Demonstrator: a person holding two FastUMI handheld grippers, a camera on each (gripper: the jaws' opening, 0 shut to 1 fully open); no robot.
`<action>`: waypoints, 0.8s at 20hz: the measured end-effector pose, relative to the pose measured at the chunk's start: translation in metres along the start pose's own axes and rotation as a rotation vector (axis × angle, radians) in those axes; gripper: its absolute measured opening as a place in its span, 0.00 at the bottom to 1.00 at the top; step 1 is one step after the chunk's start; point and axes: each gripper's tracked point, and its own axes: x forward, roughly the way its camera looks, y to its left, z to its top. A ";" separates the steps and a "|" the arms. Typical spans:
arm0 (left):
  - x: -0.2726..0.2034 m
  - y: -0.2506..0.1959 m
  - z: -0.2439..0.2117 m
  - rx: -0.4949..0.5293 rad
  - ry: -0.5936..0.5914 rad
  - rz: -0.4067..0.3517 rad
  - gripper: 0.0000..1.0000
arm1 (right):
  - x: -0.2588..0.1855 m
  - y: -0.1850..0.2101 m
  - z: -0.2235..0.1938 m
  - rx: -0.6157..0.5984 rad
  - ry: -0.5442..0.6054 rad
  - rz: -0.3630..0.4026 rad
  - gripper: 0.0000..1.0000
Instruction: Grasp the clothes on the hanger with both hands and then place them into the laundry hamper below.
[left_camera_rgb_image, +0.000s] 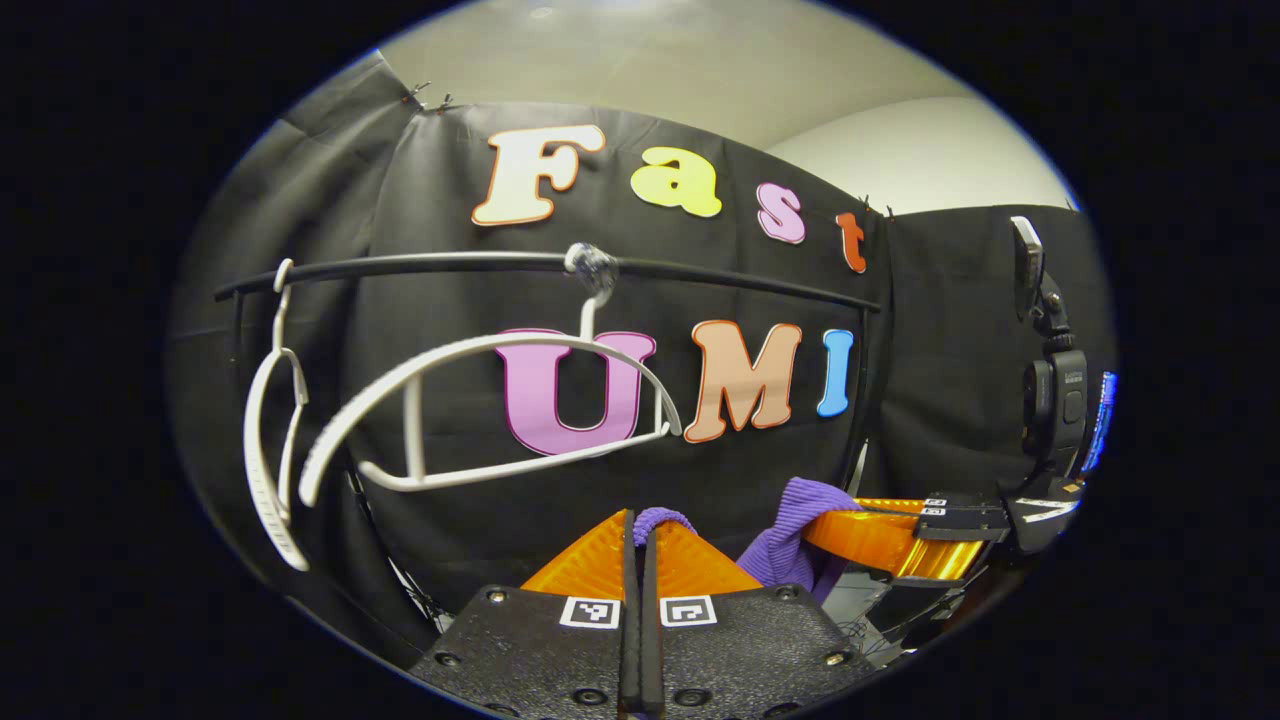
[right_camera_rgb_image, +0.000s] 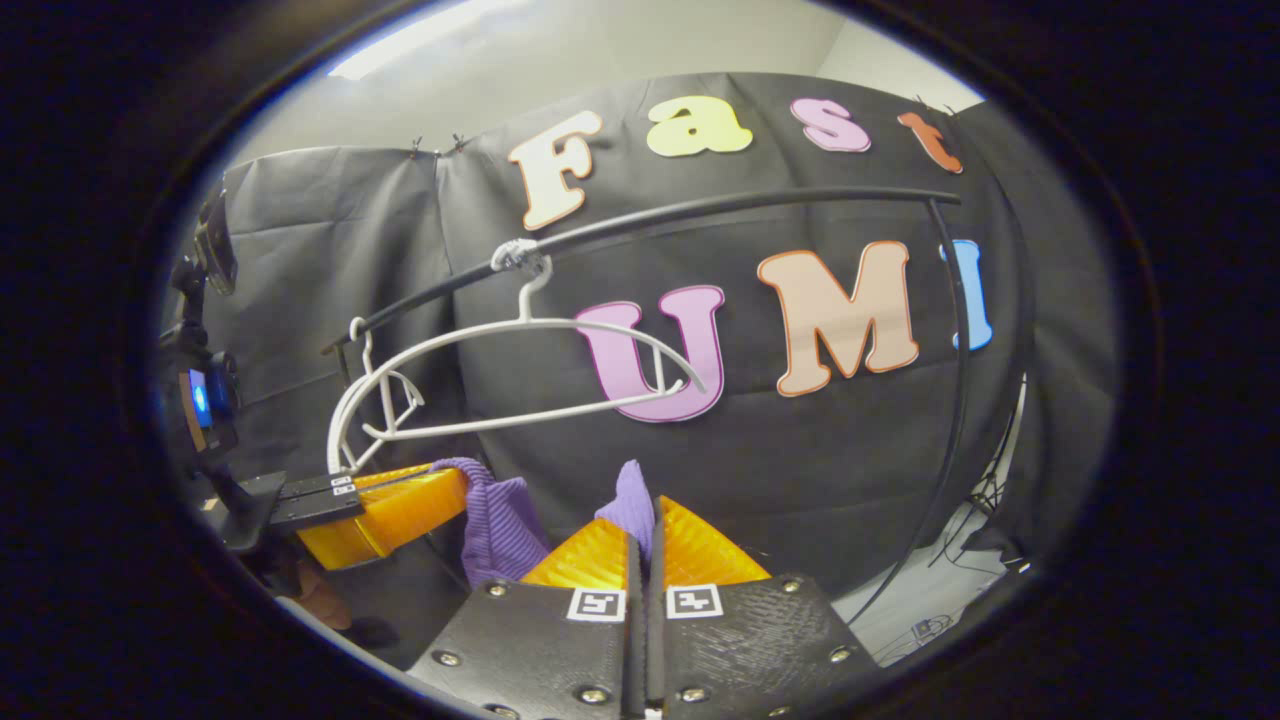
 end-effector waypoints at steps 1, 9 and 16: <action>0.009 0.000 -0.007 0.001 0.011 0.004 0.00 | 0.011 -0.004 -0.006 0.009 0.013 -0.004 0.01; 0.072 0.007 -0.093 0.038 0.145 0.018 0.01 | 0.072 -0.035 -0.092 0.041 0.180 -0.053 0.01; 0.121 0.021 -0.170 0.001 0.298 0.066 0.01 | 0.115 -0.069 -0.165 0.101 0.310 -0.117 0.01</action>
